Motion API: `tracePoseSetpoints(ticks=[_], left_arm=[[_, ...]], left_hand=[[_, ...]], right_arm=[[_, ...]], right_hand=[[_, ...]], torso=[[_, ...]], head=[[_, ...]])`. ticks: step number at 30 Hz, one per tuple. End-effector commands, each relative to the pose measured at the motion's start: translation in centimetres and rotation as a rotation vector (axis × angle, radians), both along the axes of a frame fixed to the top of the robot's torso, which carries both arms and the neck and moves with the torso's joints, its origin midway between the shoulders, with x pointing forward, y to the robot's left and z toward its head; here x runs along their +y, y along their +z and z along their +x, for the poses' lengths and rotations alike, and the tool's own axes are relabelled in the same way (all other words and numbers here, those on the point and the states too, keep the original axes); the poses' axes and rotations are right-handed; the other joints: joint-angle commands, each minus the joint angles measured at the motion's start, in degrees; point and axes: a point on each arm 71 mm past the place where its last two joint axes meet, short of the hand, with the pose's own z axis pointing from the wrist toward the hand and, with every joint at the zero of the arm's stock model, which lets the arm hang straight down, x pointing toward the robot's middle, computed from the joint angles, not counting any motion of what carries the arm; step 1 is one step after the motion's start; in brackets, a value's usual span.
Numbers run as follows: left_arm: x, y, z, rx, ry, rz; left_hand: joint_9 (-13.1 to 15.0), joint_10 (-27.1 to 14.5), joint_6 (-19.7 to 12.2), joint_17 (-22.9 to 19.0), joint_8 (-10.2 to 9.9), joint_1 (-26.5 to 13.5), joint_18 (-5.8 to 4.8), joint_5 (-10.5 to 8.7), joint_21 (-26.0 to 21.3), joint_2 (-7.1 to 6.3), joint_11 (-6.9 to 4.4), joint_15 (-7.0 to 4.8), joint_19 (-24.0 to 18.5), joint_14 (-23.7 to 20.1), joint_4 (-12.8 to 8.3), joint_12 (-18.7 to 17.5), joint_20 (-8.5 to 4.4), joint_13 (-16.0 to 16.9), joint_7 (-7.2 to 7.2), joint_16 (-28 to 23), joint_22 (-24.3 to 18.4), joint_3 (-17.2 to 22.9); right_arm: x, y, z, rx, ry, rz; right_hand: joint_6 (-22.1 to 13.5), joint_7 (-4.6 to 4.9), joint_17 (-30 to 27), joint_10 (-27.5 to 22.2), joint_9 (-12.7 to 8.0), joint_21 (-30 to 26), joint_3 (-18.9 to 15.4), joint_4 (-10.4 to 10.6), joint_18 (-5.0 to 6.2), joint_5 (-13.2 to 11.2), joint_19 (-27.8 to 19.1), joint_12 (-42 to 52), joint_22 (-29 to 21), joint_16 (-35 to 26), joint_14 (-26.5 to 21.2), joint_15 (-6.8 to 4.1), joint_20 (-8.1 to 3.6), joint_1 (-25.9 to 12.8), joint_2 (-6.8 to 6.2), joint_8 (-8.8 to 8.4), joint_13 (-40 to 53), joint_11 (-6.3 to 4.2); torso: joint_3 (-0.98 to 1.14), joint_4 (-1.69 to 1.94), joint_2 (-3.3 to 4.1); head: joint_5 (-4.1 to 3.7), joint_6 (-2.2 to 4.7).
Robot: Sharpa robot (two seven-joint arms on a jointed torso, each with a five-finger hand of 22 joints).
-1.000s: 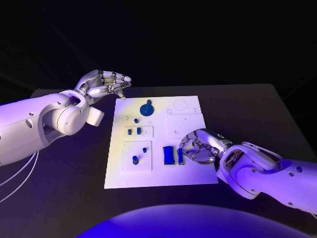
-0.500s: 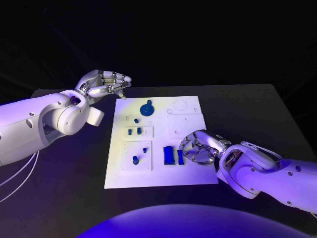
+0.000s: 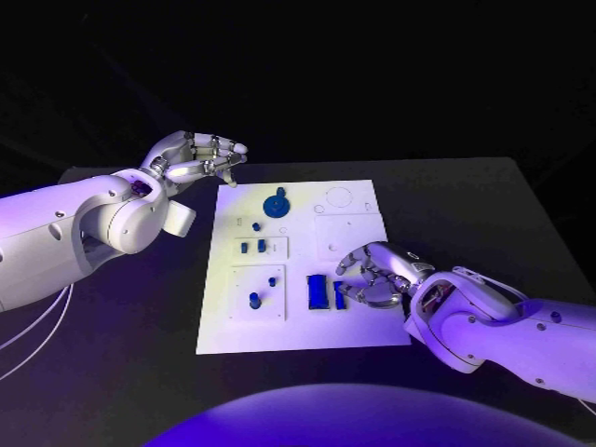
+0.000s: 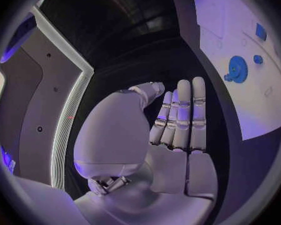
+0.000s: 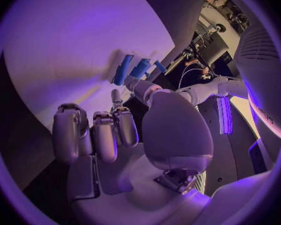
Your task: Assemble the parts on the task board
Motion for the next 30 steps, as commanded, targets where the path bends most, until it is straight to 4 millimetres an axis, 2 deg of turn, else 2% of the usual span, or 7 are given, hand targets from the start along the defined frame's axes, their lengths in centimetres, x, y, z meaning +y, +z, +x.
tracePoseSetpoints(ticks=[1,7,17,23,30], left_arm=[[-0.2,0.1,0.0,-0.003,-0.017,-0.005],[-0.2,0.1,0.0,-0.003,-0.017,-0.004],[-0.2,0.1,-0.1,-0.002,-0.017,-0.004],[-0.2,0.1,-0.1,-0.002,-0.018,-0.004],[-0.2,0.1,-0.1,-0.002,-0.017,-0.003]], left_hand=[[-0.05,-0.39,-0.51,0.09,0.33,-0.15,0.76,0.33,0.22,0.26,0.08,-0.01,-0.55,-0.36,-0.32,0.36,-0.05,-0.09,0.58,-0.37,0.09,0.01],[-0.05,-0.39,-0.51,0.09,0.33,-0.15,0.76,0.33,0.22,0.26,0.08,-0.01,-0.55,-0.36,-0.32,0.36,-0.05,-0.09,0.58,-0.37,0.09,0.01],[-0.05,-0.39,-0.51,0.09,0.33,-0.15,0.76,0.33,0.22,0.26,0.08,-0.01,-0.55,-0.36,-0.32,0.36,-0.05,-0.09,0.58,-0.37,0.09,0.01],[-0.05,-0.39,-0.51,0.09,0.33,-0.15,0.76,0.33,0.22,0.26,0.08,-0.01,-0.55,-0.36,-0.32,0.36,-0.05,-0.09,0.58,-0.37,0.09,0.01],[-0.05,-0.39,-0.51,0.09,0.33,-0.15,0.76,0.33,0.22,0.26,0.08,-0.01,-0.55,-0.36,-0.32,0.36,-0.05,-0.09,0.58,-0.37,0.09,0.01]], right_arm=[[-0.2,0.3,0.2,-0.044,-0.050,0.020],[-0.1,0.3,0.2,-0.045,-0.046,0.021],[0.1,-0.2,0.2,-0.025,-0.039,0.006],[0.3,-0.5,0.2,-0.006,-0.025,-0.018],[0.4,-0.8,0.1,-0.004,-0.002,-0.055]], right_hand=[[-1.33,0.22,9.13,-0.44,-0.40,-0.25,-0.60,-0.16,-0.09,0.09,1.90,-0.57,11.70,-0.30,4.54,0.64,0.65,0.48,-0.71,-0.82,6.51,0.34],[-2.18,0.44,9.12,-0.69,-0.69,-0.27,-1.31,-0.27,-0.09,0.10,1.89,-0.80,11.70,-0.30,4.54,0.86,0.89,0.97,-1.16,-1.38,6.28,0.57],[-1.38,0.37,9.18,-0.61,-0.56,-0.19,-1.64,-0.23,-0.09,0.12,1.91,-0.61,11.72,-0.27,4.55,0.88,0.99,1.36,-1.04,-0.93,6.36,0.53],[-0.14,0.08,9.27,-0.51,-0.30,-0.17,-2.28,-0.17,-0.08,0.14,1.92,-0.36,11.73,-0.22,4.57,0.73,0.96,1.81,-1.16,-0.04,6.44,0.31],[2.95,-1.14,9.40,-0.26,0.82,0.06,-3.60,-0.82,-0.11,0.17,2.00,0.17,11.80,-0.16,4.60,-0.08,0.35,3.88,-1.54,3.33,6.62,-0.71]], torso=[[0.00,0.00,0.00],[0.00,-0.04,0.01],[0.02,-0.01,0.03],[-0.02,-0.03,0.01],[0.01,-0.15,0.05]], head=[[0.10,0.01],[0.13,0.01],[0.24,0.01],[0.30,0.01],[0.37,0.01]])
